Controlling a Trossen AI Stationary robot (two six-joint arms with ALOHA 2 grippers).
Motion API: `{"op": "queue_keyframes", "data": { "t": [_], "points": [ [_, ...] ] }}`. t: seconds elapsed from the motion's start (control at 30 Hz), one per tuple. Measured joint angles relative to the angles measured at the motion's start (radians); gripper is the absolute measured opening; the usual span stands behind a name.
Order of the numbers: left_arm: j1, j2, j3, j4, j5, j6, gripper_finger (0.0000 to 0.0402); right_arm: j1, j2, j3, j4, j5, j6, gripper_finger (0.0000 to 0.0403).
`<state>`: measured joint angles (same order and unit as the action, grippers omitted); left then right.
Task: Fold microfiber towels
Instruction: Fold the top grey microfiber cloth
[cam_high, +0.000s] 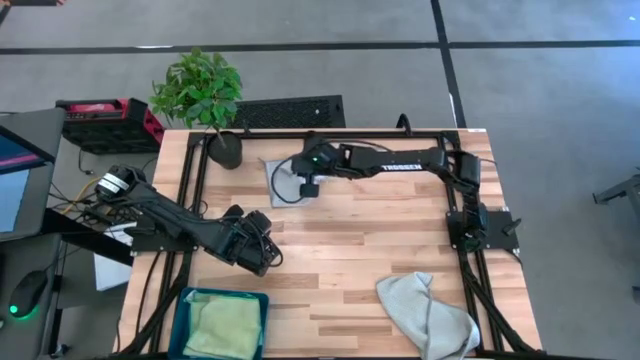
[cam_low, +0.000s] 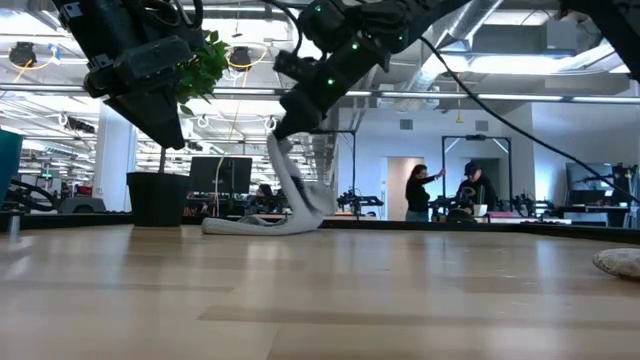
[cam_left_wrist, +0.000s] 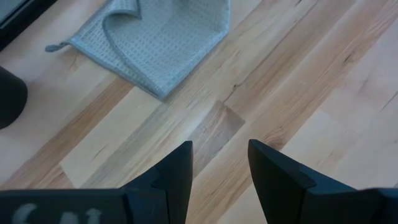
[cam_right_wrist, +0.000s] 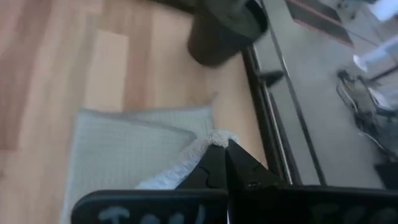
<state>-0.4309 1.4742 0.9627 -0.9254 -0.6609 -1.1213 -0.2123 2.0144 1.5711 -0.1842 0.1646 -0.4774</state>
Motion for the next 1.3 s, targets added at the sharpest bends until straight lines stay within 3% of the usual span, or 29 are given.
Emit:
{"op": "queue_keyframes", "data": {
  "t": [0.23,0.57,0.97,1.3],
  "points": [
    [0.001,0.0,0.0,0.0,0.0,-0.004,0.0148,-0.004,0.005,-0.002,0.02,-0.069,-0.003,0.0002],
    [0.001,0.0,0.0,0.0,0.03,-0.027,0.0148,-0.001,0.06,-0.006,0.092,-0.078,-0.029,0.0009],
    [0.0,0.0,-0.001,0.0,0.036,-0.027,0.0148,0.005,0.105,-0.005,0.179,-0.078,-0.031,0.0099],
    [0.0,0.0,-0.001,0.0,0.037,-0.028,0.0148,0.028,0.102,-0.003,0.193,-0.047,-0.028,0.0218]
  ]
}}
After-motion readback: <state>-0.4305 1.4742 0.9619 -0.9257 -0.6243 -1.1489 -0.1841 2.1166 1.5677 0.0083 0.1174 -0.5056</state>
